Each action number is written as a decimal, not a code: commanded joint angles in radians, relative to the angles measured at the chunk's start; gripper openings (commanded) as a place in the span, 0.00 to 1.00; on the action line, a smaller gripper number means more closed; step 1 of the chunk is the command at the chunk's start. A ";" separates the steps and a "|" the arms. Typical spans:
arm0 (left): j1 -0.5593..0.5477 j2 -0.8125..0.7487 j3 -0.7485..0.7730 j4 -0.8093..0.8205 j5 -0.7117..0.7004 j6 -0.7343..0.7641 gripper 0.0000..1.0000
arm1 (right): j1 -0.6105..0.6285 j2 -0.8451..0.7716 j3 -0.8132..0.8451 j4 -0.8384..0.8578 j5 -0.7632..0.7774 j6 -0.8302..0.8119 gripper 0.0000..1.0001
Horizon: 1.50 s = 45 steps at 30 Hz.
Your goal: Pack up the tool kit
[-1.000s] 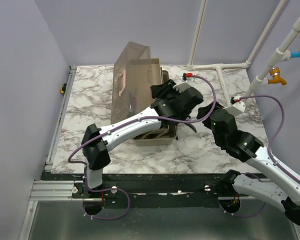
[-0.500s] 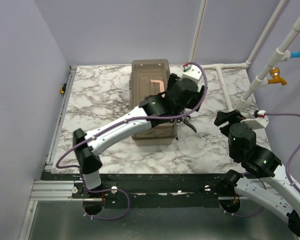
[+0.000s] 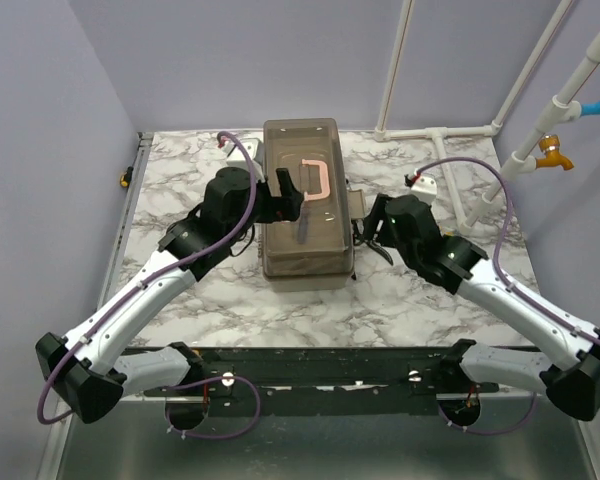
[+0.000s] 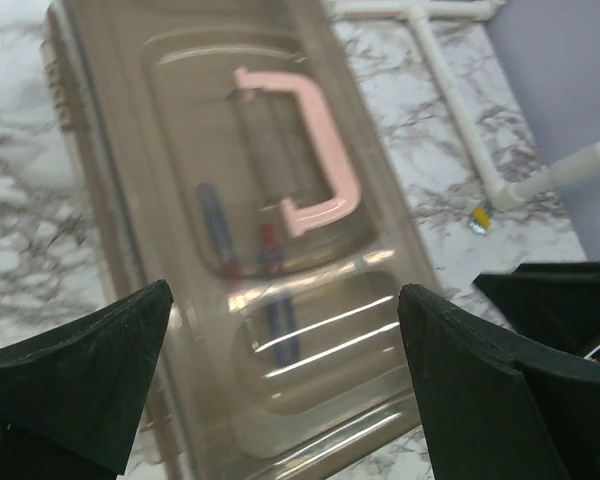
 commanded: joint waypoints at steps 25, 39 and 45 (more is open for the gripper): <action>0.332 0.013 -0.170 0.141 0.513 -0.099 0.99 | -0.555 0.553 0.020 0.363 -0.651 0.042 0.64; 0.339 0.229 -0.046 0.197 0.572 -0.120 0.99 | -0.562 0.860 0.034 0.808 -1.055 0.148 0.56; 0.341 0.339 0.036 0.179 0.572 -0.118 0.99 | -0.554 0.909 0.004 1.000 -1.202 0.222 0.34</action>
